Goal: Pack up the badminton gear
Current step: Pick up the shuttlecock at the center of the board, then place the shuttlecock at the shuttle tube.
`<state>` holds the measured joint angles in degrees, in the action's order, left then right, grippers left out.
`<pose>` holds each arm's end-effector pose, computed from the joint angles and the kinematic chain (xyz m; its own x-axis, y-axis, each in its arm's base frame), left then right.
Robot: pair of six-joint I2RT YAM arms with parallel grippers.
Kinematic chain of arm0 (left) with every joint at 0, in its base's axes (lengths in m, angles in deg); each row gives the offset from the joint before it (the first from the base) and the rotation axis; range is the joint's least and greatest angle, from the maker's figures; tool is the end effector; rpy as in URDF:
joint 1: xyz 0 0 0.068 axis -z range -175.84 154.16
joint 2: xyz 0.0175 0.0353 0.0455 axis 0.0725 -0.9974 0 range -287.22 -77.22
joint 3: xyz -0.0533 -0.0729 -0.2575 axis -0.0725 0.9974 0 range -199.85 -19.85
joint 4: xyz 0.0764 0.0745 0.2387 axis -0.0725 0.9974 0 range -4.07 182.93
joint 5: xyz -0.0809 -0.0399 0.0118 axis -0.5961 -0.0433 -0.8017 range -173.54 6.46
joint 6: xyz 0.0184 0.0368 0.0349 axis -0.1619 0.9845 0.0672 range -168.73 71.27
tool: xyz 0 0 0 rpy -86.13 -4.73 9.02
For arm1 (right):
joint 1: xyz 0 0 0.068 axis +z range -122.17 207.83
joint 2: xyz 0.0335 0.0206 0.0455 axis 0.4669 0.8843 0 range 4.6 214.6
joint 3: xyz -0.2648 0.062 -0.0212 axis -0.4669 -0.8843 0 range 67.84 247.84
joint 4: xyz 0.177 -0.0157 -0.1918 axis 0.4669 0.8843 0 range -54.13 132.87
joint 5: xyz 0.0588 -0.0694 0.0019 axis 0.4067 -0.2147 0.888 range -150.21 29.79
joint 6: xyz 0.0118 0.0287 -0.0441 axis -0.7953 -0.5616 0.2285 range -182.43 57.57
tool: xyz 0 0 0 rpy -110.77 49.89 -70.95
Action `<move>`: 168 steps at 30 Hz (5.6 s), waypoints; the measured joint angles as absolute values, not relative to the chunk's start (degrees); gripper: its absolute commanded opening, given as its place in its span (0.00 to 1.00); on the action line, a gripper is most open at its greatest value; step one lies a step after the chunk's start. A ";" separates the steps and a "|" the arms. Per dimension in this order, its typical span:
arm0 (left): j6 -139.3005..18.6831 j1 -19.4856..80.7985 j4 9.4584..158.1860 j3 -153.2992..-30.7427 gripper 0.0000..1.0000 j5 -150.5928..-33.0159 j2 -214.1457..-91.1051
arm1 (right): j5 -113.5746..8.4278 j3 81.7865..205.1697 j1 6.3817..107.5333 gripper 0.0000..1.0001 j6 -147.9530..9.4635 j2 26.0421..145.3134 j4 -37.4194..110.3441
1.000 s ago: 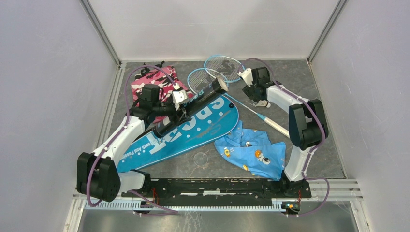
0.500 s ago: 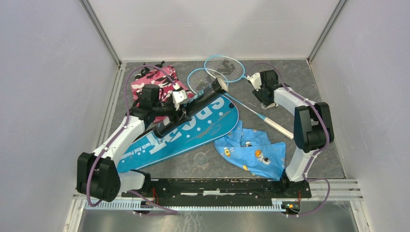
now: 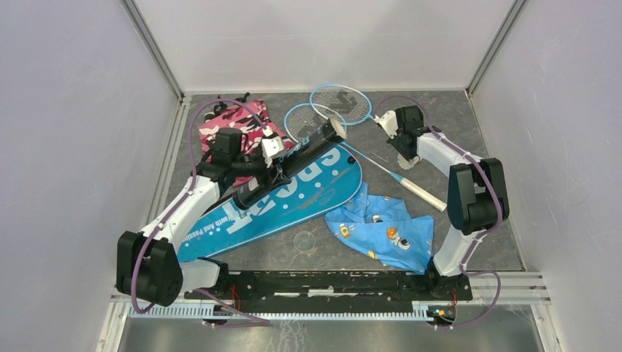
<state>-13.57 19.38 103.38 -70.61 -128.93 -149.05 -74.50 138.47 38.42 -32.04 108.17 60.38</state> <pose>0.2494 -0.0942 0.2705 -0.0757 0.4397 -0.8949 0.9362 0.3403 0.0880 0.3737 0.0608 0.1956 -0.6908 -0.6278 -0.3588 -0.4602 0.7644 -0.4515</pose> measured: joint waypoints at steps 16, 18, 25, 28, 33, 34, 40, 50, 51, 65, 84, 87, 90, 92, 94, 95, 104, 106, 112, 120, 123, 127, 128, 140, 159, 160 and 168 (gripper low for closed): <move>-11.10 19.38 103.90 -70.59 0.02 -127.68 -149.05 | -62.89 142.21 38.18 0.00 -31.78 96.04 64.47; -10.51 19.38 104.10 -70.59 0.02 -127.09 -149.05 | -58.08 143.41 38.05 0.00 -32.28 93.59 64.82; -9.07 19.38 104.27 -70.59 0.02 -125.56 -149.18 | -39.07 145.93 36.78 0.00 -35.88 86.20 64.82; -8.72 19.38 104.25 -70.55 0.02 -125.28 -149.31 | -30.89 146.54 35.91 0.00 -38.44 84.82 63.79; -8.52 19.38 103.01 -69.22 0.02 -124.86 -149.31 | -18.13 146.61 34.84 0.00 -43.27 84.15 61.21; -8.52 19.38 102.46 -68.56 0.02 -124.89 -149.29 | -16.18 146.61 34.81 0.00 -43.91 84.15 60.77; -7.08 19.38 100.69 -65.02 0.02 -125.48 -149.07 | -4.47 145.80 34.68 0.00 -49.37 83.47 56.29; -5.66 19.38 99.40 -64.56 0.02 -127.75 -148.81 | 2.66 143.41 35.27 0.00 -53.41 82.53 52.62; -5.53 19.38 99.27 -64.56 0.02 -128.08 -148.72 | 2.79 143.04 35.51 0.00 -53.44 82.53 52.64; -0.63 19.38 100.14 -64.56 0.02 -133.67 -148.37 | 3.92 141.10 41.85 0.08 -50.94 85.30 54.65; 3.67 19.40 104.30 -65.67 0.02 -138.11 -149.18 | -4.60 141.23 43.82 0.54 -39.36 82.92 61.45; 3.67 19.45 104.36 -66.16 0.02 -138.07 -150.01 | -4.80 141.23 44.37 0.55 -38.79 82.92 61.54; 3.69 19.60 104.56 -66.66 0.02 -138.02 -150.67 | -4.82 141.23 44.74 0.57 -38.57 82.92 61.69; 3.69 19.80 104.67 -67.14 0.02 -137.89 -151.00 | -4.82 141.23 45.00 0.58 -38.55 82.92 61.69; 3.67 19.99 104.69 -67.49 0.02 -137.82 -151.24 | -4.84 141.23 45.13 0.61 -38.57 82.92 61.67; 3.67 20.01 104.69 -67.60 0.02 -137.82 -151.30 | -4.88 141.23 45.22 0.63 -38.55 82.92 61.67; 3.67 20.39 104.69 -67.95 0.02 -137.39 -151.72 | -6.79 141.21 46.16 0.75 -39.05 82.48 61.28; 3.67 20.43 104.69 -67.97 0.02 -137.34 -151.74 | -7.44 141.21 46.35 0.78 -39.23 81.98 60.86; 3.67 20.71 104.69 -67.97 0.02 -136.12 -151.96 | -9.54 141.18 48.10 0.82 -39.82 80.98 59.88; 3.69 20.80 104.69 -67.97 0.02 -136.10 -152.07 | -14.04 140.84 49.26 0.88 -39.25 80.98 60.23; 3.69 20.80 104.69 -67.97 0.02 -136.10 -152.07 | -15.57 140.86 49.26 0.91 -38.33 80.98 60.88; 3.76 20.80 104.69 -67.97 0.02 -136.10 -152.07 | -16.60 140.88 49.26 0.93 -37.44 80.93 61.56; 3.78 20.80 104.69 -67.97 0.02 -136.10 -152.07 | -16.71 140.97 49.26 0.93 -37.17 80.91 61.82; 5.77 20.80 104.73 -67.77 0.02 -136.16 -151.85 | -18.17 141.93 49.26 0.91 -35.60 80.95 64.27; 6.82 21.37 105.52 -67.75 0.02 -136.47 -151.50 | -17.56 140.40 51.32 0.88 -36.08 84.01 62.61; 6.82 21.52 105.54 -67.75 0.02 -136.51 -151.52 | -17.54 139.94 51.64 0.88 -36.28 84.01 62.32; 6.82 21.98 105.50 -67.75 0.02 -136.36 -151.52 | -17.80 138.52 52.30 0.96 -37.24 84.25 60.82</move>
